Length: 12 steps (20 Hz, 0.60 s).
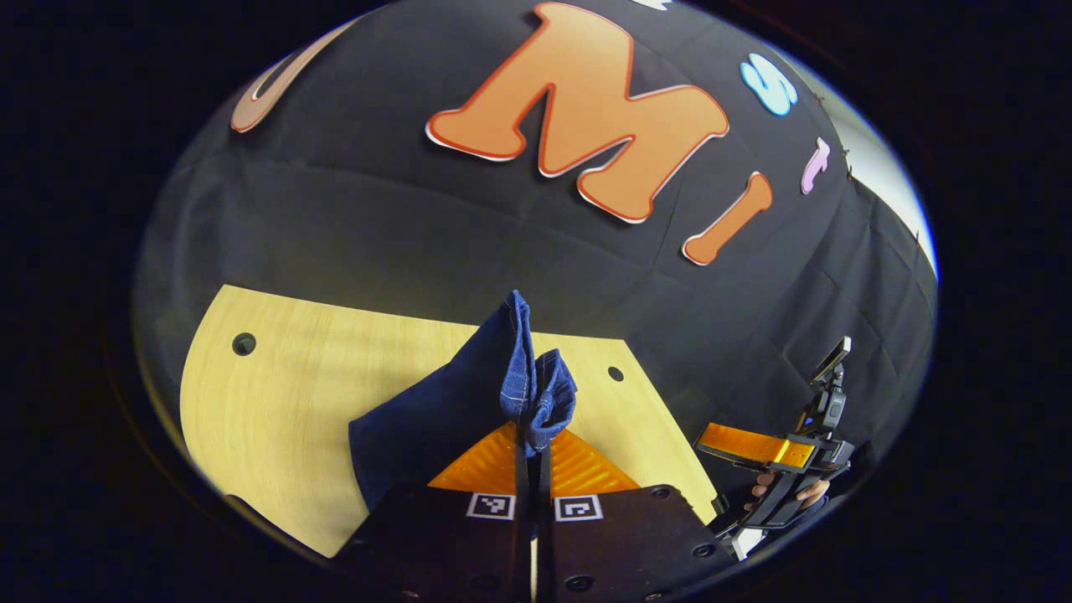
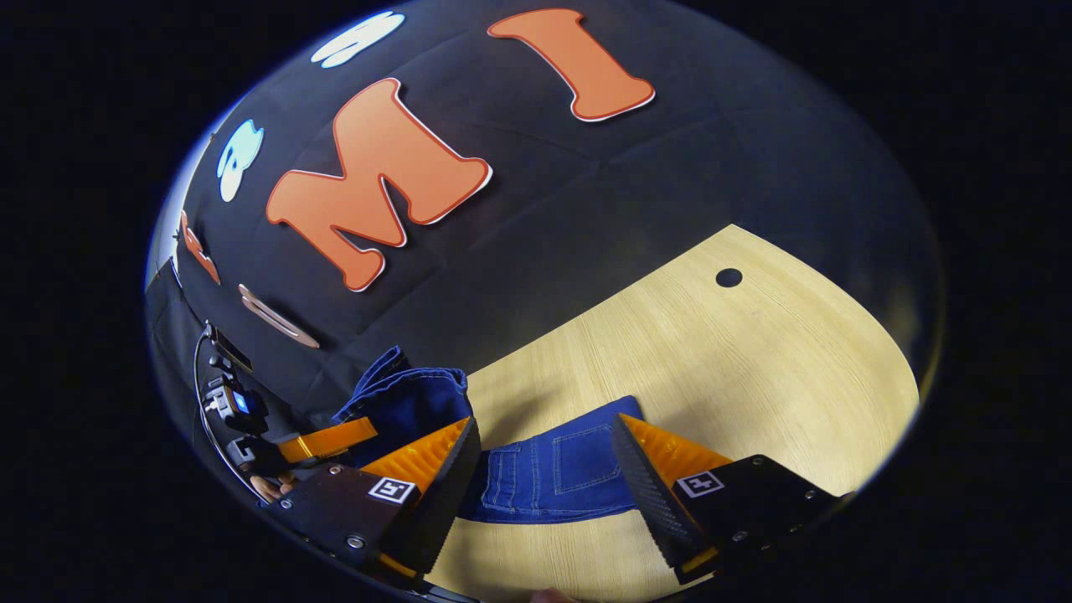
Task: Grasp the waist and the cuffs of the jeans and fold them to make the two legs overlap; first hold the waist and fold one-third of the jeans toward the cuffs, then hold the cuffs and fold the remaining one-third in the same direction to finish folding.
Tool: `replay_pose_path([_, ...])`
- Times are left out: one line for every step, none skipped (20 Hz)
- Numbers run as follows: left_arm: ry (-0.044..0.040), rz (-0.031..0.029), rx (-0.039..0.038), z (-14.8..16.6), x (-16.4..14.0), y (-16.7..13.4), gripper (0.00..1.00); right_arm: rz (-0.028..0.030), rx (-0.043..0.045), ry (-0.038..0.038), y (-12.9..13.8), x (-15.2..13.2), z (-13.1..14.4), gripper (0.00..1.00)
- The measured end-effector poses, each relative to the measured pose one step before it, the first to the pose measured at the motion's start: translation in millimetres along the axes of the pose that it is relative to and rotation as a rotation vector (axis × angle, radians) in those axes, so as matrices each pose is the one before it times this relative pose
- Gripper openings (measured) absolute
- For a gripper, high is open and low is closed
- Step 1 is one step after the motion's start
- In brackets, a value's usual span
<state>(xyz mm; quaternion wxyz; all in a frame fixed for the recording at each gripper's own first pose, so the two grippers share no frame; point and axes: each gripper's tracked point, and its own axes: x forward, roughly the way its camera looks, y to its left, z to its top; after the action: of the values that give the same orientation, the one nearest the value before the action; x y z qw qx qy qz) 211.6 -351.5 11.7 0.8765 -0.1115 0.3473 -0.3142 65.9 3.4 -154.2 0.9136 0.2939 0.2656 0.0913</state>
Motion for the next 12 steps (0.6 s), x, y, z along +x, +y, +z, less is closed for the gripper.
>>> replay_pose_path([0.00764, 0.00251, 0.01432, -1.13, 6.58, -7.81, 0.03, -0.00143, 0.00380, 0.00220, -4.84, -0.37, 0.85, 0.97])
replay_pose_path([0.00966, 0.00654, 0.00589, -1.24, 8.03, -7.02, 0.03, 0.00014, 0.00741, -0.00264, -4.72, -0.55, 2.25, 0.97])
replay_pose_path([0.00684, 0.00860, 0.01304, -1.82, 8.69, -5.68, 0.03, 0.00337, 0.00791, 0.00059, -3.79, -0.15, 1.60, 0.98])
replay_pose_path([0.00885, 0.01599, 0.01280, -1.69, 9.49, -5.63, 0.03, -0.00505, 0.01226, 0.00051, -6.53, -0.46, 1.77, 0.98])
replay_pose_path([0.01321, 0.01441, 0.01599, -2.81, 10.62, -7.60, 0.03, 0.00859, 0.00632, -0.00101, -3.13, 0.20, 1.32, 0.98])
replay_pose_path([0.00954, 0.01493, 0.00955, -2.81, 10.12, -4.62, 0.03, -0.00453, 0.00430, 0.00226, -5.47, -1.62, 1.16, 0.98])
replay_pose_path([0.01907, 0.00814, 0.00232, -5.01, 12.50, -8.26, 0.03, -0.00198, 0.00400, -0.00347, -7.08, 0.46, 1.68, 0.98])
replay_pose_path([0.02002, 0.00438, 0.00121, -7.88, 7.79, -3.01, 0.03, -0.00495, 0.00822, 0.00226, -5.87, -0.82, 1.35, 0.97])
replay_pose_path([0.02843, 0.00864, 0.00408, -7.85, 7.60, -5.32, 0.03, -0.00133, 0.01301, -0.00028, -6.10, 0.41, 1.80, 0.97])
replay_pose_path([0.02241, 0.00727, 0.01090, -8.10, 7.19, -6.96, 0.03, 0.00249, 0.01272, -0.00050, -5.38, -0.87, 2.54, 0.97])
replay_pose_path([0.02312, 0.01012, 0.01174, -7.10, 7.06, -6.50, 0.03, -0.00652, 0.01075, -0.00149, -6.56, 0.67, 2.52, 0.97])
replay_pose_path([0.02432, 0.00617, 0.02106, -9.44, 8.15, -8.26, 0.04, 0.00069, 0.00389, -0.00173, -5.02, 1.21, 1.94, 0.97])
